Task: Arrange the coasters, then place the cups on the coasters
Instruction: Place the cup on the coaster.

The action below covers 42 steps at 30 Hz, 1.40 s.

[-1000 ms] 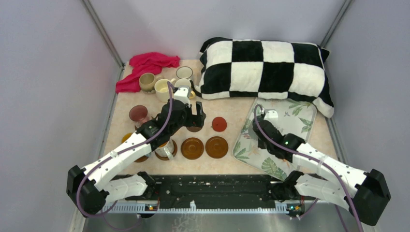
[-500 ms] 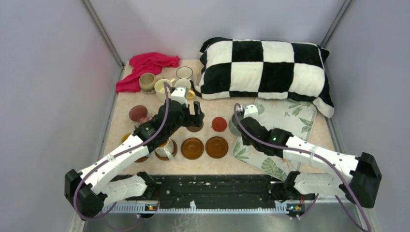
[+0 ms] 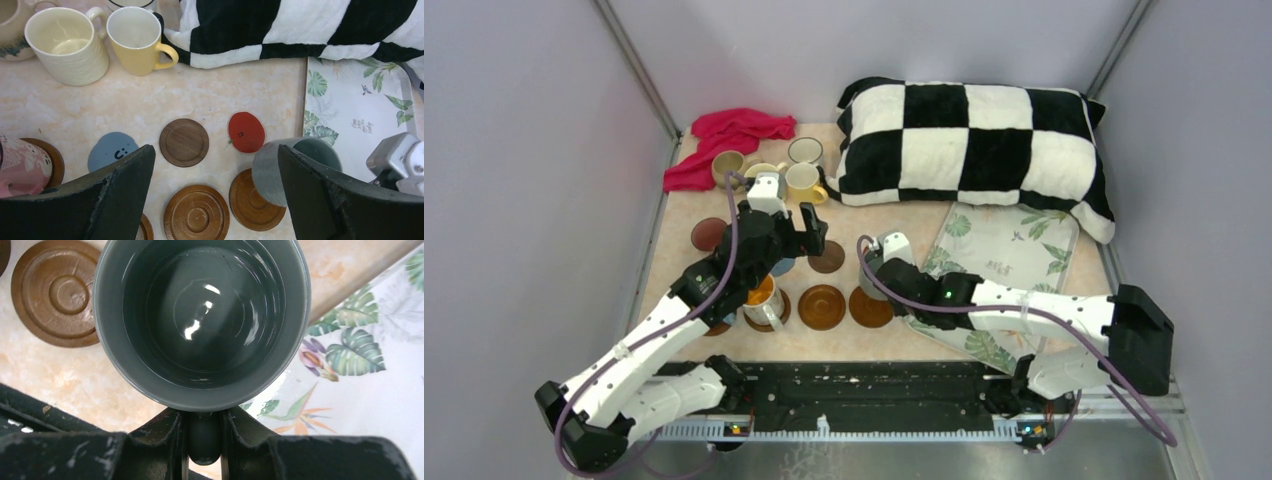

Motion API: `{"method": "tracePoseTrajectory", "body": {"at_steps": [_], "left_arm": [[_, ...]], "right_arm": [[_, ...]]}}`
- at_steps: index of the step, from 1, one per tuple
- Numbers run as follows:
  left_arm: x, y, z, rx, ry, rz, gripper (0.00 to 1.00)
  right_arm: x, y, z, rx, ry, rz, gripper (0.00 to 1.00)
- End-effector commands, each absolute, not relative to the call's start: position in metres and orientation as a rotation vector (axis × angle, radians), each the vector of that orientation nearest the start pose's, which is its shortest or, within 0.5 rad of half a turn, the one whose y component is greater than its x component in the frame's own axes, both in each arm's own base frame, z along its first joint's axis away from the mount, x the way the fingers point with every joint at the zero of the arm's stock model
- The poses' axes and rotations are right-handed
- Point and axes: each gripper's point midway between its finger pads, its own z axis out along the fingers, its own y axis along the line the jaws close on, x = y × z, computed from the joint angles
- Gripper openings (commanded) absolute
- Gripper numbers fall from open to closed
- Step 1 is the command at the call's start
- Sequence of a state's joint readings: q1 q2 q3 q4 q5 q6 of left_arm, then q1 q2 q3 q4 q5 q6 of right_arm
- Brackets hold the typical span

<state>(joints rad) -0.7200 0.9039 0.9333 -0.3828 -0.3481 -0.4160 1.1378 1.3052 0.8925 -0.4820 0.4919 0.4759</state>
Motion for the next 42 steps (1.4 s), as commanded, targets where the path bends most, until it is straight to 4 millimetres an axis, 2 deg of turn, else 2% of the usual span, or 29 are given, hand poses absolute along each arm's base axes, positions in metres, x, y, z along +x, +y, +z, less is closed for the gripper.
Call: {"method": "tracePoseTrajectory", "body": {"at_steps": [1,14,29,42], "left_arm": [[0.267,-0.166,0.286,0.027,1.884,-0.418,0.99],[0.267,-0.166,0.283,0.026,1.892,-0.417,0.99],[0.268,-0.166,0.278,0.028,1.901,-0.406,0.99],[0.271,-0.169,0.272,0.034,1.912,-0.407,0.99]], "right_arm": [[0.197,0.301,0.151,-0.485,2.172,0.342,0.00],[0.177,0.307,0.117,-0.531,2.238,0.331,0.00],[0.169,0.307,0.086,-0.555,2.295,0.300,0.00],[0.164,0.302,0.077,-0.555,2.325,0.295,0.00]]}}
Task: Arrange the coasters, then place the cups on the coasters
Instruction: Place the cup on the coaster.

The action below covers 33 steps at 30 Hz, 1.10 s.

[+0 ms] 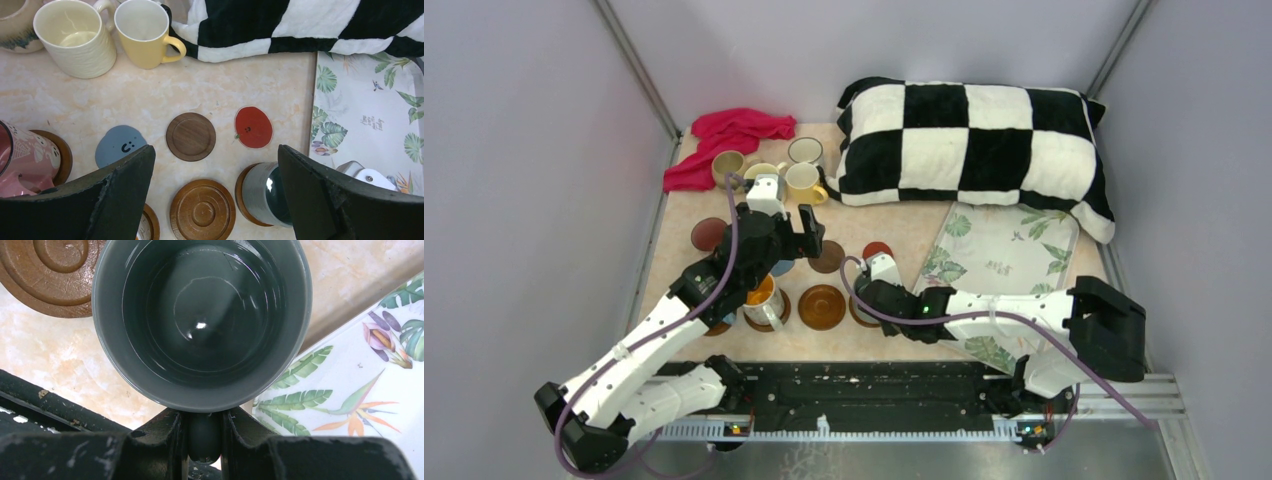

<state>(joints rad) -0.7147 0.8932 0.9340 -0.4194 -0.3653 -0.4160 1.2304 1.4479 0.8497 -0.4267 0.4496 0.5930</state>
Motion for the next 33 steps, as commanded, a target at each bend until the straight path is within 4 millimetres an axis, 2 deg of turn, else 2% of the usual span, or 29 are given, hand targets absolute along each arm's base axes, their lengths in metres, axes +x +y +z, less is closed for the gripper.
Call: {"method": "tracePoseTrajectory", "body": {"at_steps": [1,6,8,16,25,29,31,33], "left_arm": [[0.271,-0.169,0.272,0.033,1.913,-0.406,0.99],[0.272,-0.170,0.270,0.036,1.918,-0.409,0.99],[0.272,-0.170,0.269,0.037,1.919,-0.410,0.99],[0.273,-0.172,0.268,0.037,1.924,-0.413,0.99],[0.275,-0.174,0.267,0.034,1.931,-0.413,0.99],[0.277,-0.174,0.265,0.025,1.939,-0.408,0.99],[0.278,-0.174,0.263,0.014,1.943,-0.404,0.99],[0.280,-0.174,0.261,0.003,1.950,-0.398,0.99]], "right_arm": [[0.163,0.301,0.076,-0.555,2.328,0.293,0.00],[0.162,0.301,0.076,-0.552,2.334,0.302,0.00],[0.161,0.301,0.076,-0.549,2.335,0.307,0.05],[0.161,0.300,0.085,-0.548,2.327,0.320,0.33],[0.163,0.299,0.106,-0.539,2.294,0.336,0.67],[0.164,0.296,0.117,-0.541,2.273,0.342,0.93],[0.166,0.293,0.125,-0.538,2.256,0.340,0.98],[0.167,0.290,0.133,-0.536,2.237,0.341,0.99]]}}
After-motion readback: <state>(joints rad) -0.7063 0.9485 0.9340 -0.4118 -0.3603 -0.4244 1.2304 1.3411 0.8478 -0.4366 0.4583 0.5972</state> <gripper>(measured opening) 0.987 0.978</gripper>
